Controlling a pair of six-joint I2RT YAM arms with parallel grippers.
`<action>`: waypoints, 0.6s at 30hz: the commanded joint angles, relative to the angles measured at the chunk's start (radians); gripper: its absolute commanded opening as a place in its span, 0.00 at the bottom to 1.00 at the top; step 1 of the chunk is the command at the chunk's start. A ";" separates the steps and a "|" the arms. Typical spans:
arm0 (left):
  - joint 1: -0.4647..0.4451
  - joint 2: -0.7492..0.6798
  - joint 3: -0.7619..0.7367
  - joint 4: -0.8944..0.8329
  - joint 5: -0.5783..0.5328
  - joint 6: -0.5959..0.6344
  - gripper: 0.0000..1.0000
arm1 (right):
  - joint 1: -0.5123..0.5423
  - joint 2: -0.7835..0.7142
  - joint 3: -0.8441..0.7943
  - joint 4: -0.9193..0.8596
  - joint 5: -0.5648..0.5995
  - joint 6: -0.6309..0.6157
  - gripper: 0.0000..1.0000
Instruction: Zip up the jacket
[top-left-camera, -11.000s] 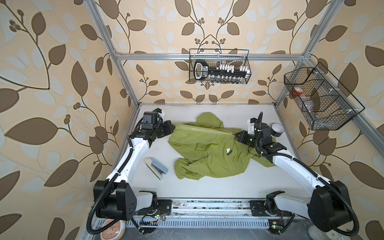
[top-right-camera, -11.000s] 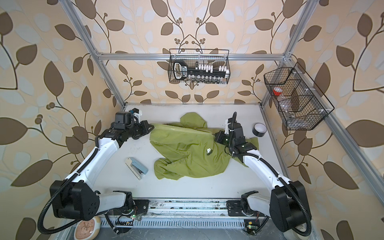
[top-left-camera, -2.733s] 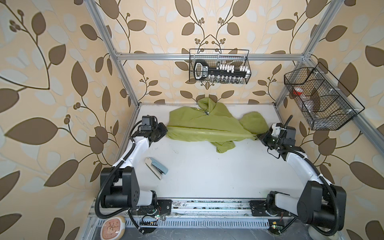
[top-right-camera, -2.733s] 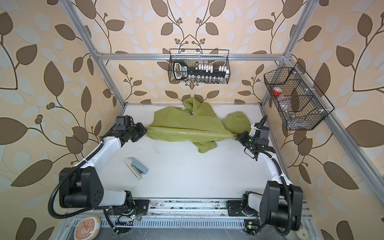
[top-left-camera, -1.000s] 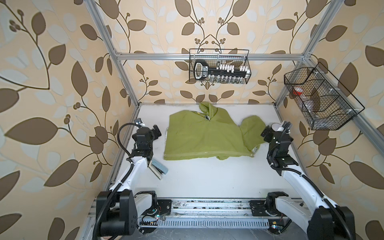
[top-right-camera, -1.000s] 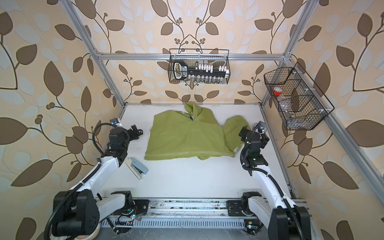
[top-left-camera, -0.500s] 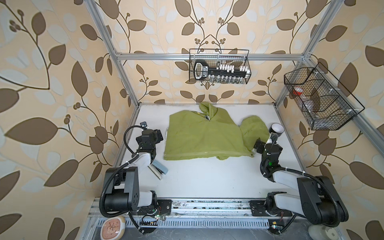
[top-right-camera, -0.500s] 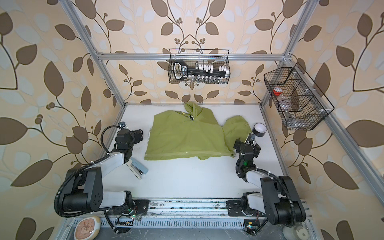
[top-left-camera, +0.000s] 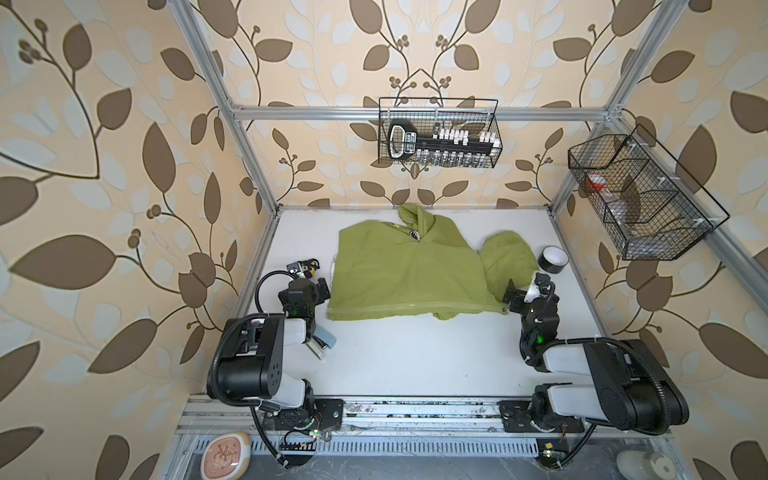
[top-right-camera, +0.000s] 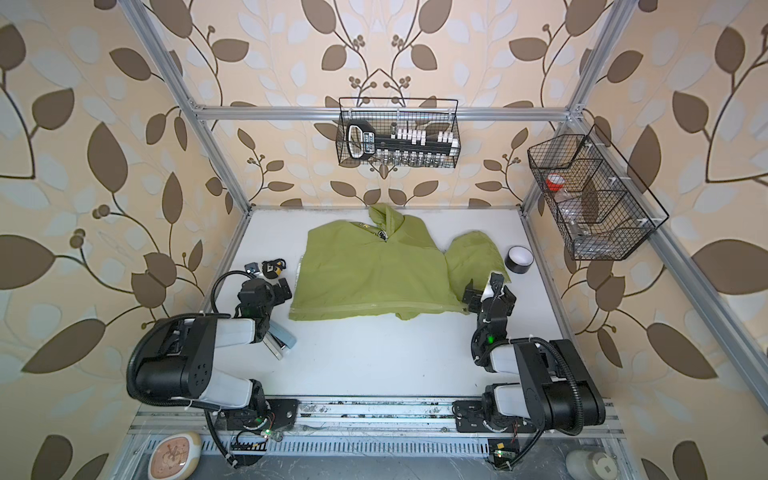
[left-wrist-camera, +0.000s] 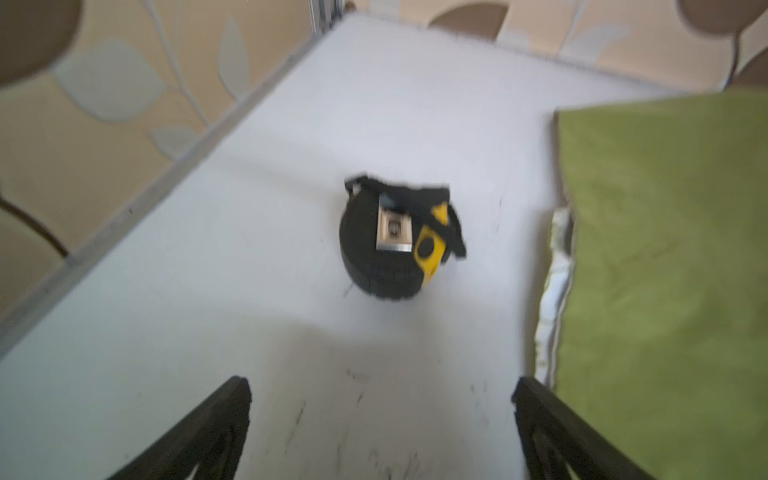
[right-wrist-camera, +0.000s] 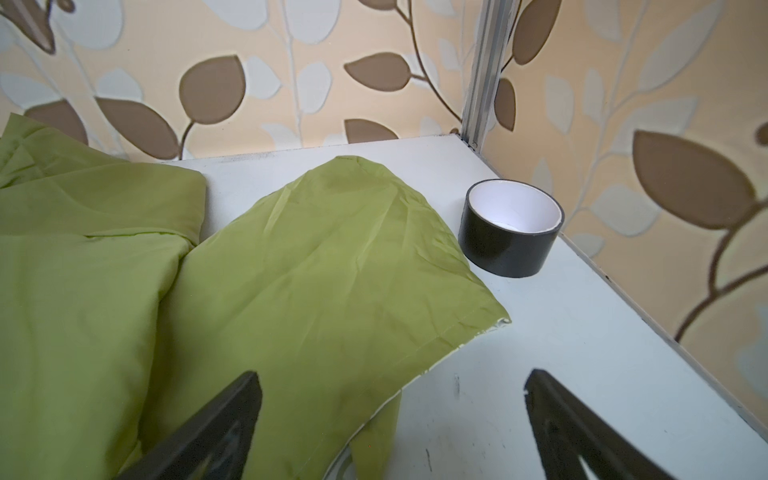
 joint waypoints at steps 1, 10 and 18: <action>-0.020 0.010 0.037 0.100 0.020 0.050 0.99 | -0.003 0.009 0.019 0.062 -0.019 -0.020 1.00; -0.039 0.002 0.056 0.046 -0.006 0.052 0.99 | 0.000 0.002 0.015 0.059 -0.027 -0.025 1.00; -0.043 -0.001 0.056 0.043 -0.009 0.052 0.99 | 0.017 0.004 0.020 0.057 -0.029 -0.044 1.00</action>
